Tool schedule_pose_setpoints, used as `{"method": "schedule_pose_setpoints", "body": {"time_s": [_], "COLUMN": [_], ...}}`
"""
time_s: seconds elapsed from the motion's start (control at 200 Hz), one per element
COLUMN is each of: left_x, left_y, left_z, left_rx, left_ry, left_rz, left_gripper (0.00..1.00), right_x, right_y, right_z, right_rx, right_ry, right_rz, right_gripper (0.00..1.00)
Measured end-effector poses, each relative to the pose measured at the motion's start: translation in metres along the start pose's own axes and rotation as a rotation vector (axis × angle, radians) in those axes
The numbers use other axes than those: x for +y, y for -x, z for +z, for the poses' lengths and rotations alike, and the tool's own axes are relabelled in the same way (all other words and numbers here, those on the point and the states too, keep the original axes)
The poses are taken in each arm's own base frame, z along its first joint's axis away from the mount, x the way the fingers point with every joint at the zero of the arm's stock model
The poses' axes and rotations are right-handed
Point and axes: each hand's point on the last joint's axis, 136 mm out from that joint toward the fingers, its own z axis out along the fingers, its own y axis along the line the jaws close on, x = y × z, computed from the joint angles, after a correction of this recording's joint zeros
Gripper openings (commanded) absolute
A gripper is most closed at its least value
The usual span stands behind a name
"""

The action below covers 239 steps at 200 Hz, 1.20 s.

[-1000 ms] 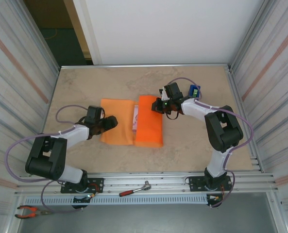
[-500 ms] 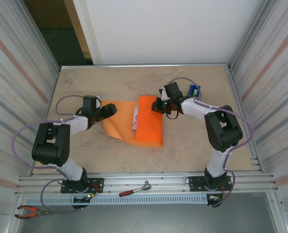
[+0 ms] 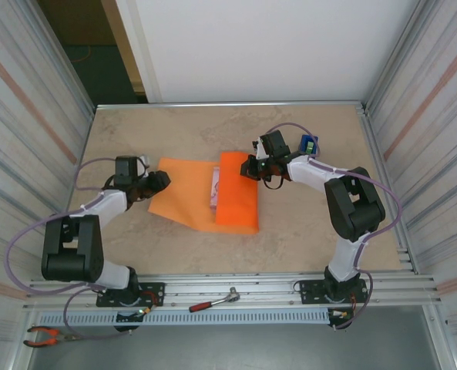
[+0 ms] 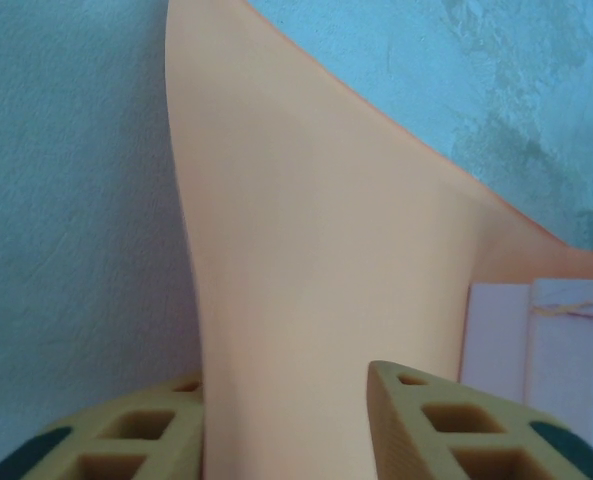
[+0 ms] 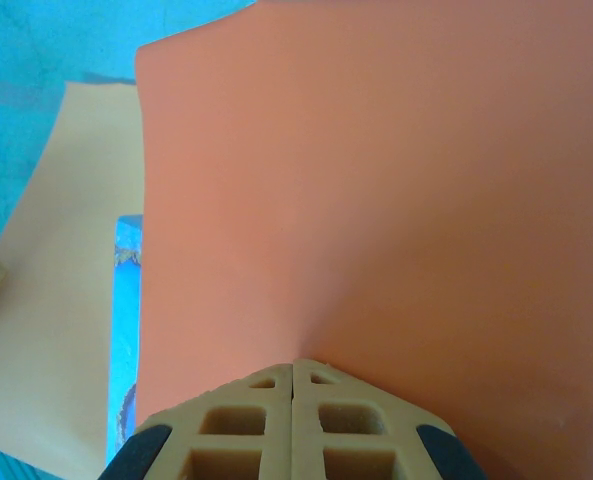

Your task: Wrap the gift box in paper

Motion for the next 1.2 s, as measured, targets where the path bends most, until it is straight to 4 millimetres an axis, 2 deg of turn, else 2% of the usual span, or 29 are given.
{"method": "schedule_pose_setpoints", "body": {"time_s": [0.09,0.225,0.301,0.396,0.476,0.732,0.827,1.067,1.197], "left_x": [-0.003,-0.006,-0.009,-0.013,-0.016,-0.038,-0.059,-0.146,-0.175], "left_y": [-0.003,-0.006,-0.006,-0.008,-0.009,-0.011,-0.017,-0.042,-0.061], "left_z": [-0.006,-0.013,-0.017,-0.022,-0.027,-0.044,-0.05,-0.061,-0.057], "left_rx": [0.006,0.014,0.015,0.017,0.02,0.01,0.018,0.076,0.132], "left_ry": [-0.006,-0.014,-0.018,-0.03,-0.04,-0.11,-0.154,-0.322,-0.374], "left_rz": [0.0,-0.003,-0.004,0.002,0.008,0.043,0.087,0.232,0.262], "left_gripper": [0.28,0.27,0.17,0.12,0.0,0.0,0.0,0.0,0.0], "right_x": [0.0,-0.001,-0.001,-0.001,-0.001,-0.001,0.0,0.0,0.001], "right_y": [0.0,0.001,0.001,0.001,0.0,0.0,0.0,-0.001,-0.001], "right_z": [0.0,0.0,0.0,0.0,0.0,0.0,0.0,0.001,0.001], "right_rx": [0.0,-0.001,0.0,0.0,0.001,0.002,0.003,0.009,0.01], "right_ry": [0.0,0.001,0.001,0.002,0.001,0.002,0.004,0.01,0.014], "right_rz": [0.0,0.002,0.002,0.002,0.002,0.003,0.003,0.004,0.004], "right_gripper": [0.0,0.0,0.0,0.0,0.0,0.0,0.0,0.0,0.0]}}
